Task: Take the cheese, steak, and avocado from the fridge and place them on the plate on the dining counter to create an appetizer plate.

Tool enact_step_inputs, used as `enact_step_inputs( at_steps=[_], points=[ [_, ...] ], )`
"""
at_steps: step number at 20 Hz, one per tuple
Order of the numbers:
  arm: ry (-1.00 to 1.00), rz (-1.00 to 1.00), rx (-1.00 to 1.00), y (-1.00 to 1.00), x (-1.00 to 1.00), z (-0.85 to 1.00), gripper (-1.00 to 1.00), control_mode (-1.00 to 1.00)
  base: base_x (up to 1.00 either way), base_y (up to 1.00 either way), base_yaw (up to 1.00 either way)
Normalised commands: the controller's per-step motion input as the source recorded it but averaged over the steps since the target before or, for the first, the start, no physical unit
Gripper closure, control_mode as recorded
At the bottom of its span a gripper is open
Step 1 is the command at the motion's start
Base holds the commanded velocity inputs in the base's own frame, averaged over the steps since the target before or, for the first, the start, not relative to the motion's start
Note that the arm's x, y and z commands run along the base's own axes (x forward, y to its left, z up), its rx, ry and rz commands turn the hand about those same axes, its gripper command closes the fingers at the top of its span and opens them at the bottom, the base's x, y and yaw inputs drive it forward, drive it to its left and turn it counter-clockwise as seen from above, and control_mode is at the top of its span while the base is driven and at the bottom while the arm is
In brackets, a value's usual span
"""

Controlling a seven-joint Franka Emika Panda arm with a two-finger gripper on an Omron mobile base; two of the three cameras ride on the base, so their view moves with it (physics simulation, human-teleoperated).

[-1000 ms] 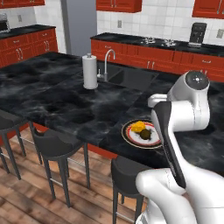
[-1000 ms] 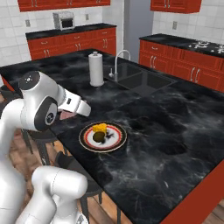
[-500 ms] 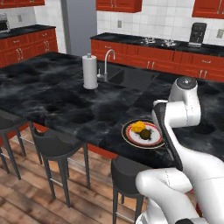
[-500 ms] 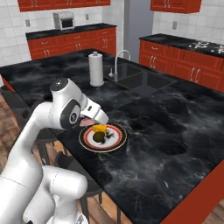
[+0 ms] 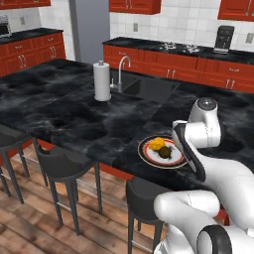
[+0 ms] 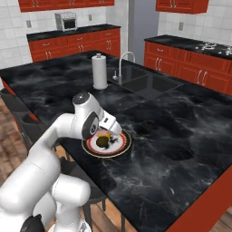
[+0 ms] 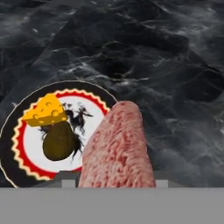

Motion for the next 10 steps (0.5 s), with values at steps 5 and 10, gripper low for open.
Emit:
enact_step_inputs(
  at_steps=[5, 10],
  points=[
    [0.00, 0.15, 0.00, -0.06, 0.43, -0.50, 1.00, -1.00, 0.00, 0.00, 0.00],
    [0.00, 0.14, 0.00, 0.00, 0.48, -0.44, 1.00, -1.00, 0.00, 0.00, 0.00]
  ],
)
